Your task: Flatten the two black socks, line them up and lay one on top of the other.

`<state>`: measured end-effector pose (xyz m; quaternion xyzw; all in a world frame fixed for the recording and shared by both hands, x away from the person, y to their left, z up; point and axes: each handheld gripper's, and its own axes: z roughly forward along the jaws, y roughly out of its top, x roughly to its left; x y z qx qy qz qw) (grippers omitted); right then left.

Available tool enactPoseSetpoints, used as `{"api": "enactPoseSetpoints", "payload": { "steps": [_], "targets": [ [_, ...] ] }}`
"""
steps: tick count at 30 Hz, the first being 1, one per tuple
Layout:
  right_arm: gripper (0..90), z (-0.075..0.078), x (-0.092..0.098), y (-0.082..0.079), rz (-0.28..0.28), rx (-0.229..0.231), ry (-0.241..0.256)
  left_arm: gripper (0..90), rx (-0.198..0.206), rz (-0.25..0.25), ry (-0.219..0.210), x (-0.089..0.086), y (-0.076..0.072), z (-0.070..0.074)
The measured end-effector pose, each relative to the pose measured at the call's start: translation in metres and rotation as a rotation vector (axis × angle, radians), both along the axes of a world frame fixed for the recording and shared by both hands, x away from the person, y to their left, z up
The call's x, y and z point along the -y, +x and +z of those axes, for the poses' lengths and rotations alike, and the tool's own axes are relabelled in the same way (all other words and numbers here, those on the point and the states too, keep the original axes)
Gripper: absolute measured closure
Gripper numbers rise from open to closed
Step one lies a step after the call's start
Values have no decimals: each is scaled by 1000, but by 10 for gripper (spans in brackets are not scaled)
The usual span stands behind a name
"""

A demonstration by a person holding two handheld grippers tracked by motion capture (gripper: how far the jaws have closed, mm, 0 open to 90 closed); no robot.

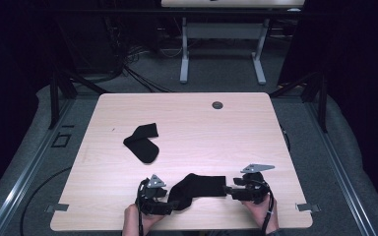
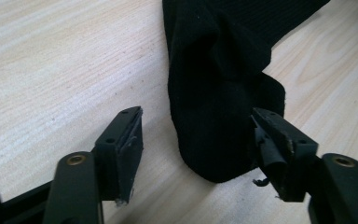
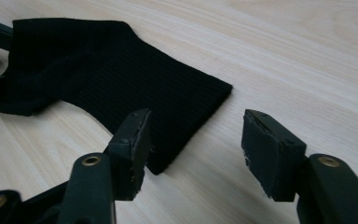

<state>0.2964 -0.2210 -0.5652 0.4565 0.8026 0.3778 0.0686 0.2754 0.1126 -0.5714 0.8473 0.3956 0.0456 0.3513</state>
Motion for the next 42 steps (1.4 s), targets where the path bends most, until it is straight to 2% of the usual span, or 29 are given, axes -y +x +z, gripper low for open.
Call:
{"api": "enactPoseSetpoints", "payload": {
  "steps": [2,3,8,11,15,18,20,22,23,24,25,26,27,28,30,31,32,34,35,36,38,39,42],
  "targets": [
    [489,-1,-6,0,12,-2,-8,432,13,-7,15,1,0,0],
    [517,-1,-10,-1,8,-12,-39,452,19,-8,23,3,-1,0],
    [653,-5,-20,-3,22,-12,-105,607,67,-28,89,10,-5,1],
    [743,-7,-20,-4,22,-12,-91,705,85,-36,121,13,-7,2],
    [819,-8,-18,-3,31,-20,-62,847,97,-58,115,13,-9,1],
    [845,-7,-17,-3,26,-21,-58,867,110,-56,127,12,-7,2],
    [850,-6,-14,-3,23,-7,-42,871,140,-43,146,8,-4,7],
    [851,1,-12,-2,17,-4,-22,872,194,-18,174,2,1,18],
    [851,6,-11,-1,20,13,-9,872,231,-6,190,-2,5,27],
    [851,14,-12,-1,20,31,4,872,282,5,210,-6,7,38],
    [851,23,-13,-2,27,52,19,872,347,17,256,-9,7,50],
    [851,34,-14,-3,42,77,22,871,415,23,279,-13,6,63],
    [850,42,-16,-5,47,109,37,871,520,19,291,-16,0,76],
    [848,50,-17,-7,63,130,36,869,547,18,314,-18,-3,83],
    [845,52,-17,-9,76,134,40,840,529,-10,318,-19,-6,81],
    [841,49,-17,-10,84,126,35,777,509,-21,346,-17,-8,72],
    [831,43,-16,-10,90,107,14,713,462,-46,368,-14,-10,61],
    [799,28,-14,-8,83,59,-18,525,377,-56,386,-14,-15,38],
    [757,21,-13,-6,81,38,-28,468,337,-54,369,-18,-18,30],
    [734,16,-11,-6,71,25,-48,432,318,-40,345,-23,-21,25],
    [674,10,-6,-4,50,6,-51,338,273,-7,283,-34,-23,23],
    [633,10,-3,-4,38,-6,-48,319,269,13,260,-39,-24,23],
    [571,11,-1,-6,14,14,-18,279,234,50,192,-53,-19,22]
  ]
}}
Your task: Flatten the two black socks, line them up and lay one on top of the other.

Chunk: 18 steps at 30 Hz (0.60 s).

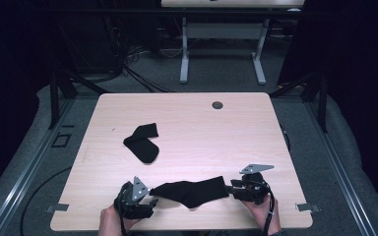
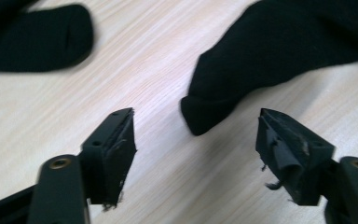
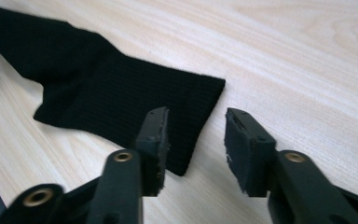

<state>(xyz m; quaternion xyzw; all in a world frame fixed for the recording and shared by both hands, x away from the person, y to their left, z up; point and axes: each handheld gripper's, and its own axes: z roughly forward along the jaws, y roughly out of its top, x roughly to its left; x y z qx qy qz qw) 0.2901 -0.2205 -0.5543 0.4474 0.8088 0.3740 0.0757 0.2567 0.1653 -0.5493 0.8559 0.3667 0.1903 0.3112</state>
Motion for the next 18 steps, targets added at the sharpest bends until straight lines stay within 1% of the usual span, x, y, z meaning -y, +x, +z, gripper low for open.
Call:
{"api": "enactPoseSetpoints", "payload": {
  "steps": [1,2,3,4,6,8,9,10,11,12,13,14,15,16,17,18],
  "targets": [
    [545,1,-2,-1,-1,-5,-5,277,-16,-3,1,-2,3,-2],
    [528,1,-5,-2,6,2,-5,266,-25,-13,4,-2,7,-3],
    [516,0,-10,-3,13,-3,-16,269,-26,-24,5,-3,10,-5],
    [504,-2,-15,-3,9,-8,-35,288,-32,-40,23,-1,12,-7],
    [511,-7,-21,-3,16,-16,-64,321,-19,-58,46,3,16,-11],
    [546,-12,-25,-3,19,-19,-81,436,-16,-88,70,8,18,-15],
    [578,-13,-27,-3,19,-20,-91,514,-8,-99,80,10,19,-17],
    [621,-15,-28,-2,27,-14,-99,606,-1,-117,78,11,20,-19],
    [651,-16,-28,-2,30,-18,-99,701,6,-135,80,13,20,-20],
    [687,-16,-28,-2,31,-18,-95,769,13,-142,83,14,20,-21],
    [718,-17,-27,-2,36,-21,-91,816,12,-152,86,15,21,-22],
    [744,-16,-26,-1,48,-27,-92,830,23,-159,89,15,20,-22],
    [769,-17,-26,-1,50,-24,-83,836,49,-156,94,16,18,-22],
    [788,-17,-25,-2,47,-31,-80,840,65,-157,102,16,17,-21],
    [799,-17,-23,-2,45,-24,-78,839,64,-161,100,15,16,-20],
    [805,-16,-22,-3,42,-26,-81,833,65,-151,95,14,15,-20]
  ]
}}
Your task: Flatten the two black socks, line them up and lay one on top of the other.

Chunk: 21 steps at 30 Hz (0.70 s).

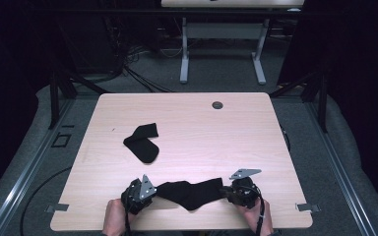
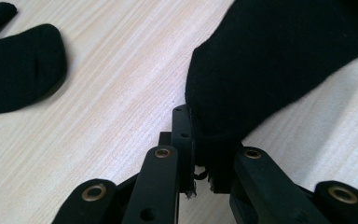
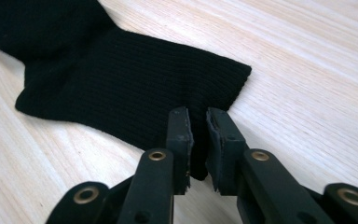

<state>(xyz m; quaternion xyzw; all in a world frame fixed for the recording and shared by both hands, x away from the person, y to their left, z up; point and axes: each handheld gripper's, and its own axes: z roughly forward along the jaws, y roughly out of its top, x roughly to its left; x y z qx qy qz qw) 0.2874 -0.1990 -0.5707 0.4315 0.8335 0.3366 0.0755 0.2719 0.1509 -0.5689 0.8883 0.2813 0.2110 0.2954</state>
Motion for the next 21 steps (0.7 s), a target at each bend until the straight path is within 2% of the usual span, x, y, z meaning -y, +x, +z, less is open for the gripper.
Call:
{"api": "enactPoseSetpoints", "payload": {
  "steps": [2,4,7,10,13,15,17,18,21],
  "targets": [
    [809,0,4,0,2,0,12,775,-3,15,1,-3,-2,2],
    [805,1,6,-1,-2,-2,8,578,-22,62,-11,-8,-5,4],
    [789,3,9,-3,-2,-6,-1,401,-28,113,-40,-23,-12,11],
    [758,4,12,-3,-3,-9,-1,311,-23,160,-93,-41,-19,21],
    [715,9,16,-2,-23,12,12,270,-7,194,-138,-49,-19,35],
    [680,17,17,-3,-38,31,24,254,1,209,-156,-45,-14,41],
    [671,22,14,-2,-22,54,36,241,-1,198,-156,-34,-6,41],
    [660,23,10,-1,-16,51,33,237,-1,199,-148,-27,-2,38],
    [623,15,-3,3,26,41,-3,210,-35,199,-103,-5,14,22]
  ]
}}
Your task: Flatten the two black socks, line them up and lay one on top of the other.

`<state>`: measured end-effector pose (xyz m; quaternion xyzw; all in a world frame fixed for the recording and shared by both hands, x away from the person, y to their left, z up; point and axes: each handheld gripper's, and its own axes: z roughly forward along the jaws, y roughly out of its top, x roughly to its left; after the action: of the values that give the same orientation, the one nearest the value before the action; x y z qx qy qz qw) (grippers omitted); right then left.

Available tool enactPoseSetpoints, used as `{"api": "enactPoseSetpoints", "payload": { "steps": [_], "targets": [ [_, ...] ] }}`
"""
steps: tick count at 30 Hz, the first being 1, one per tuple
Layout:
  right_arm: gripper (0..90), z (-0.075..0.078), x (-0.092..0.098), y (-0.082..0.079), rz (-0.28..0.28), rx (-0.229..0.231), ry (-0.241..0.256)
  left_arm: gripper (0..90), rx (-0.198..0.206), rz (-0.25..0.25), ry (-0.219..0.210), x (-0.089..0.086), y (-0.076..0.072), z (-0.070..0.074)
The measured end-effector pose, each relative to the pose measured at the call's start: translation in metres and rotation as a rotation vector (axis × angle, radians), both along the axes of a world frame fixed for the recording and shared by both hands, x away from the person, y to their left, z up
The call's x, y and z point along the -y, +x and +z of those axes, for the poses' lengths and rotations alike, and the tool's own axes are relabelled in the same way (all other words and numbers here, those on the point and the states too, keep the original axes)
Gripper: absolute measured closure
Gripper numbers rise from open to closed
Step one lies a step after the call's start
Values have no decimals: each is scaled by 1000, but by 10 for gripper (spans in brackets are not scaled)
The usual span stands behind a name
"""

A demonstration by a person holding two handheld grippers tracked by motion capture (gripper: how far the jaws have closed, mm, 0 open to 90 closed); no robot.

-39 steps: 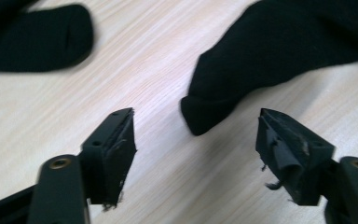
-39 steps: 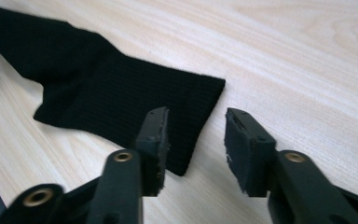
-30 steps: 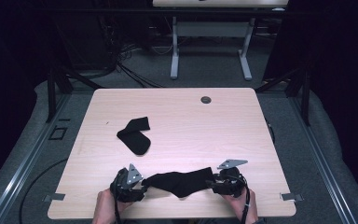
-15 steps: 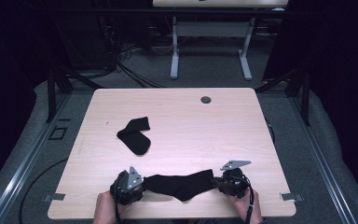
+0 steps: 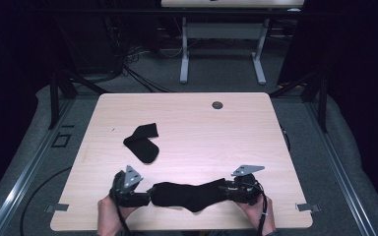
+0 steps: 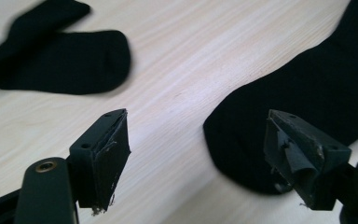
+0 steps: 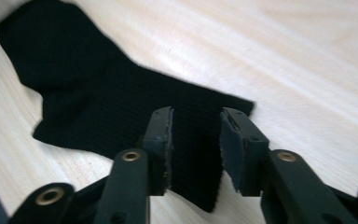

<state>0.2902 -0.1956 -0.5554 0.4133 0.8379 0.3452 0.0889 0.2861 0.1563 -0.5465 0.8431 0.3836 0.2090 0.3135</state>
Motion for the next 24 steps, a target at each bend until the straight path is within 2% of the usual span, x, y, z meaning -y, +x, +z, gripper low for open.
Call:
{"api": "enactPoseSetpoints", "payload": {
  "steps": [2,3,4,5,7,9,14,16,20,21,23,24],
  "targets": [
    [604,-6,-6,1,13,-5,-32,190,-19,-1,10,11,8,-11],
    [600,-10,-8,3,18,-5,-34,180,-17,9,26,15,11,-16],
    [604,-11,-9,4,26,-7,-39,170,-32,12,23,18,14,-21],
    [605,-11,-10,4,13,3,-41,165,-45,15,27,20,16,-24],
    [613,-11,-11,4,16,3,-48,161,-48,20,39,23,17,-28],
    [620,-11,-10,5,22,2,-52,162,-50,19,34,22,17,-29],
    [645,-12,-8,2,22,-6,-45,164,-61,17,24,17,12,-30],
    [651,-13,-8,0,25,-4,-35,164,-66,18,15,16,9,-30],
    [660,-12,-6,-5,49,-14,-51,163,-70,13,11,14,0,-30],
    [660,-12,-6,-7,47,-14,-49,164,-61,20,-3,14,-3,-32],
    [665,-13,-5,-9,43,-6,-36,164,-70,15,-11,11,-6,-32],
    [665,-12,-4,-10,50,-18,-38,164,-71,10,-10,11,-7,-32]
  ]
}}
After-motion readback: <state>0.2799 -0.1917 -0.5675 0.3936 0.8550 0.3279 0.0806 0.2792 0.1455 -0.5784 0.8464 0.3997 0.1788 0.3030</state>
